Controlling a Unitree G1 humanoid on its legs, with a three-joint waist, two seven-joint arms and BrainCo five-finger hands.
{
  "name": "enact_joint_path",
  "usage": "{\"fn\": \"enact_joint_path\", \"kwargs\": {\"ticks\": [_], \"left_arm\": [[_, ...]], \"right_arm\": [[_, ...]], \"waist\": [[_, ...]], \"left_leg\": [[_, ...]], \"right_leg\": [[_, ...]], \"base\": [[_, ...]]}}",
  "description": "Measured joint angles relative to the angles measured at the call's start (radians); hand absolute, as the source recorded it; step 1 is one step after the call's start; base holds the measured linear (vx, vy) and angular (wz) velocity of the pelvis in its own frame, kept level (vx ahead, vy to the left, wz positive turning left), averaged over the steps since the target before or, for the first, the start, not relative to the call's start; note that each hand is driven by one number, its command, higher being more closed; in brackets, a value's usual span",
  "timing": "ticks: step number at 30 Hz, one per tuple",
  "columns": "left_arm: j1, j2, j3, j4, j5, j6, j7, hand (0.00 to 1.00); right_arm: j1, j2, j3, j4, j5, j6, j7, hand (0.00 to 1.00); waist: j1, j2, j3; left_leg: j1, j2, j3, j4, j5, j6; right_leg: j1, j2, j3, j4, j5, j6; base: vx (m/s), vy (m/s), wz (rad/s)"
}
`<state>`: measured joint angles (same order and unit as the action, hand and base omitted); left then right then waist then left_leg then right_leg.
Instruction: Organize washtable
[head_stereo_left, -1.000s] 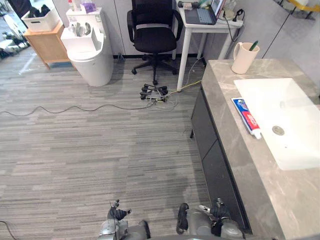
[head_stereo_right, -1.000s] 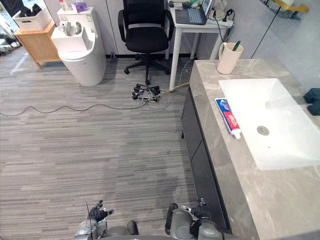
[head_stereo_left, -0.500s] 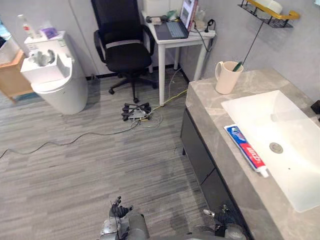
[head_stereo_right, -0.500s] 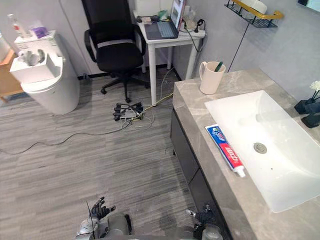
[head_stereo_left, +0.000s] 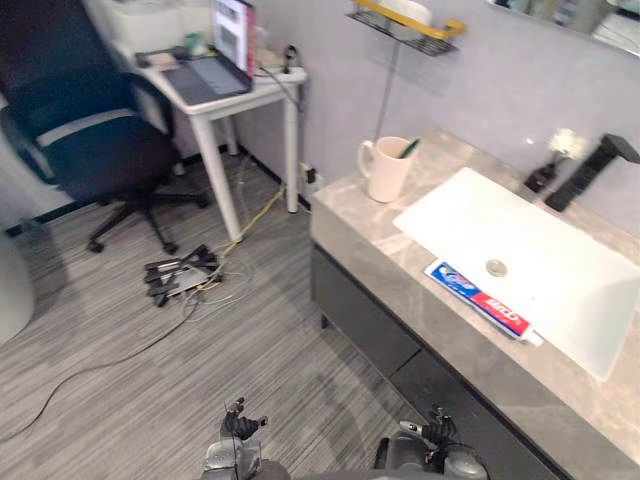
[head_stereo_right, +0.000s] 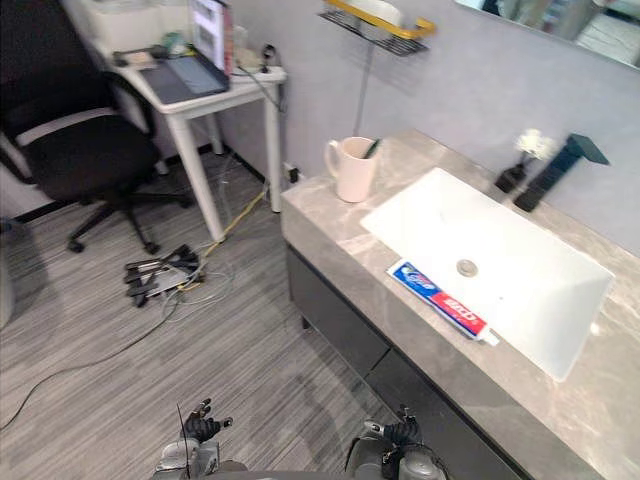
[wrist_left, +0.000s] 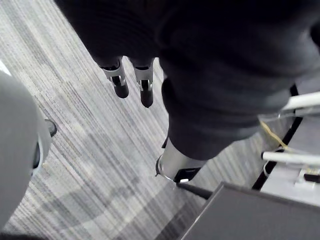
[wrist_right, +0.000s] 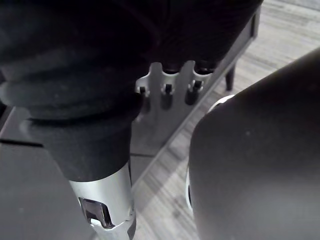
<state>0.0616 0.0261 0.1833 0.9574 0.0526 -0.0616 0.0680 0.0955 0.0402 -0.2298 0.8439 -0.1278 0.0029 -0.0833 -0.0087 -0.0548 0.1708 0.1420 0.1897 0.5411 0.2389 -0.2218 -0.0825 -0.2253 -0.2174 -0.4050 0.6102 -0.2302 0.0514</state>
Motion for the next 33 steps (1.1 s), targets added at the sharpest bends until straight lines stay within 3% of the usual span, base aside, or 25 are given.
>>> {"fn": "enact_joint_path", "kwargs": {"ticks": [1,2,3,5,8,9,11,13,15,16,17,18,19,23,29,33], "left_arm": [[-0.008,0.007,-0.012,0.018,0.000,0.001,-0.001,0.00],[-0.020,0.009,-0.026,0.038,0.001,0.006,-0.002,0.00],[-0.018,-0.007,-0.043,0.045,0.008,0.008,-0.006,0.00],[-0.020,-0.033,-0.050,0.050,0.032,0.008,-0.007,0.00],[-0.022,-0.049,-0.061,0.013,0.041,0.007,-0.025,0.00],[-0.010,-0.053,-0.056,-0.009,0.041,0.007,-0.025,0.00],[0.001,-0.054,-0.056,-0.037,0.039,0.007,-0.025,0.00],[0.006,-0.054,-0.055,-0.056,0.032,0.004,-0.022,0.00],[0.010,-0.054,-0.050,-0.065,0.026,-0.003,-0.021,0.00],[0.010,-0.055,-0.039,-0.066,0.023,-0.009,-0.019,0.00],[0.016,-0.064,-0.031,-0.067,0.016,-0.011,-0.016,0.00],[0.015,-0.052,-0.032,-0.064,0.016,-0.012,-0.014,0.00],[0.012,-0.043,-0.032,-0.062,0.017,-0.013,-0.005,0.00],[0.007,-0.038,-0.032,-0.043,0.020,-0.014,-0.002,0.00],[0.008,-0.042,-0.032,-0.007,0.006,-0.014,0.000,0.00],[0.007,-0.057,-0.014,0.007,-0.006,-0.014,0.003,0.00]], "right_arm": [[-0.010,-0.005,0.006,0.018,0.000,0.001,0.000,0.00],[-0.029,-0.022,0.009,0.044,-0.001,0.000,0.002,0.00],[-0.027,-0.034,-0.012,0.040,0.005,-0.009,0.002,0.00],[-0.027,-0.039,-0.043,0.035,0.006,-0.017,0.001,0.00],[-0.016,-0.038,-0.073,0.033,0.020,0.001,-0.002,0.00],[-0.016,-0.038,-0.068,0.032,0.024,0.016,-0.003,0.00],[-0.009,-0.038,-0.066,0.029,0.031,0.020,-0.002,0.00],[0.002,-0.035,-0.066,0.024,0.040,0.011,-0.003,0.00],[0.006,-0.034,-0.065,0.022,0.041,0.005,-0.003,0.00],[0.010,-0.033,-0.056,0.008,0.041,0.003,-0.005,0.00],[0.011,-0.036,-0.044,0.001,0.040,-0.001,-0.005,0.00],[0.011,-0.032,-0.045,0.004,0.044,0.002,-0.009,0.00],[0.014,-0.016,-0.043,0.004,0.042,0.001,-0.010,0.00],[0.034,0.000,-0.025,0.008,0.039,0.003,-0.009,0.00],[0.030,-0.011,-0.028,0.041,0.044,0.002,-0.010,0.00],[0.026,-0.027,-0.053,0.060,0.063,0.001,-0.010,0.00]], "waist": [[-0.003,0.000,0.000],[-0.003,0.025,0.006],[-0.014,0.061,0.006],[-0.032,0.086,0.003],[-0.031,0.093,0.010],[-0.024,0.090,0.016],[-0.012,0.098,0.018],[0.001,0.096,0.018],[0.005,0.094,0.017],[0.012,0.095,0.015],[0.026,0.096,0.012],[0.021,0.097,0.007],[0.002,0.056,-0.012],[0.004,0.034,-0.025],[0.018,0.040,-0.055],[0.021,0.068,-0.064]], "left_leg": [[0.004,-0.007,-0.001,-0.004,0.001,-0.002],[0.023,-0.005,-0.017,-0.023,0.009,-0.009],[0.036,0.001,-0.033,-0.033,0.025,-0.026],[0.059,0.006,-0.061,-0.003,0.048,-0.030],[-0.023,0.091,-0.135,0.354,0.086,-0.079],[-0.094,0.136,-0.178,0.539,0.104,-0.082],[-0.174,0.144,-0.229,0.675,0.032,-0.052],[-0.218,0.105,-0.278,0.568,-0.002,-0.014],[-0.222,0.049,-0.379,0.404,-0.005,-0.010],[-0.212,0.004,-0.486,0.265,-0.002,-0.014],[-0.213,-0.026,-0.574,0.184,-0.004,-0.055],[-0.215,-0.040,-0.564,0.181,-0.014,-0.041],[-0.215,-0.054,-0.546,0.182,-0.023,-0.030],[-0.196,-0.085,-0.484,0.206,-0.047,-0.006],[-0.095,-0.101,-0.391,0.095,-0.042,0.014],[-0.054,-0.100,-0.382,0.041,-0.028,0.020]], "right_leg": [[0.009,0.018,-0.055,-0.089,-0.006,-0.067],[0.038,0.056,-0.059,-0.134,0.009,-0.114],[0.055,0.080,-0.047,-0.159,0.014,-0.123],[0.092,0.086,-0.042,-0.166,0.006,-0.121],[0.206,0.118,-0.033,-0.246,-0.003,-0.108],[0.244,0.139,-0.003,-0.272,-0.006,-0.110],[0.278,0.156,0.065,-0.285,-0.024,-0.112],[0.288,0.161,0.138,-0.289,-0.026,-0.107],[0.285,0.161,0.201,-0.274,-0.037,-0.089],[0.261,0.164,0.255,-0.243,-0.048,-0.069],[0.223,0.173,0.311,-0.196,-0.063,-0.041],[0.211,0.170,0.331,-0.183,-0.068,-0.033],[0.202,0.151,0.344,-0.197,-0.056,-0.008],[0.206,0.126,0.412,-0.226,-0.045,0.013],[0.242,0.111,0.487,-0.308,-0.008,0.043],[0.274,0.113,0.485,-0.355,0.019,0.045]], "base": [[0.33,-0.127,-1.03],[0.33,-0.131,-0.96],[0.27,-0.088,-0.82],[0.23,-0.080,-0.25],[0.17,-0.077,-0.23],[0.05,0.027,-0.65],[0.06,0.081,-0.93],[0.06,0.135,-1.06],[0.08,0.184,-1.14],[0.13,0.284,-1.42],[0.12,0.291,-1.34],[0.14,0.216,-0.82],[0.19,0.231,-0.40],[0.16,0.185,-0.44],[0.11,0.103,-0.41],[0.02,-0.002,-0.10]]}}
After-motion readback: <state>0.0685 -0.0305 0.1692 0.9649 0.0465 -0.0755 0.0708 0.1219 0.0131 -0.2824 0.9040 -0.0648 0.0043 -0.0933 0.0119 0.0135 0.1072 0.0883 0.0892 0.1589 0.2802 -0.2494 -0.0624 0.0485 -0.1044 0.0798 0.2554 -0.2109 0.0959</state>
